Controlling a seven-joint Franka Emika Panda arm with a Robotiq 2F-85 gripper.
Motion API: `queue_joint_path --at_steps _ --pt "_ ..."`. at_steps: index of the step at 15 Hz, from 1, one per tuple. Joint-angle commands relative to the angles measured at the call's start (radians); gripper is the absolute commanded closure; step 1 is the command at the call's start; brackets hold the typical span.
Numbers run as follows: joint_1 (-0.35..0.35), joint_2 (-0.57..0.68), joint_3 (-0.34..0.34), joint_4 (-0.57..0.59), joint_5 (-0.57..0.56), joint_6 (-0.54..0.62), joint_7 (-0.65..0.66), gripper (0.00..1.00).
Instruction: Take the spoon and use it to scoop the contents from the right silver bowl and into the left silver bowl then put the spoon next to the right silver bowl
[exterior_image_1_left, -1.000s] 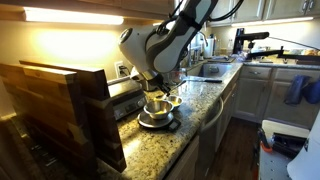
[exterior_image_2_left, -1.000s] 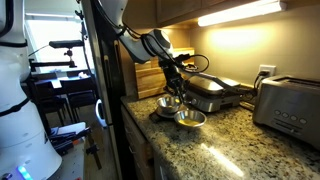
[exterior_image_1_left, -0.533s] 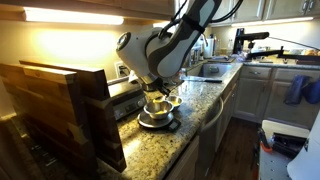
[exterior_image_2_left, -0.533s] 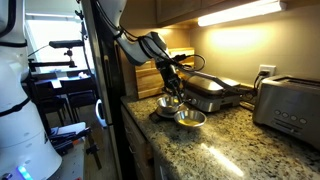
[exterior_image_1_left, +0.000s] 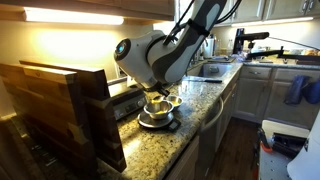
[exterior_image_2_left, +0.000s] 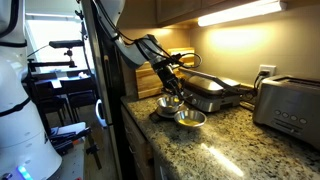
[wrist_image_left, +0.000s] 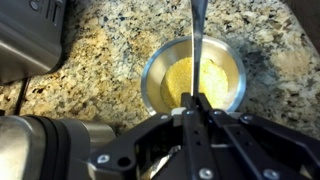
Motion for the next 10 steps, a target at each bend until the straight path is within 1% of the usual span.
queue_joint_path --at_steps 1,10 --pt "0.020 -0.041 -0.002 -0.061 -0.094 -0.031 0.081 0.98" --pt "0.023 -0.037 0.001 -0.088 -0.237 -0.033 0.178 0.98"
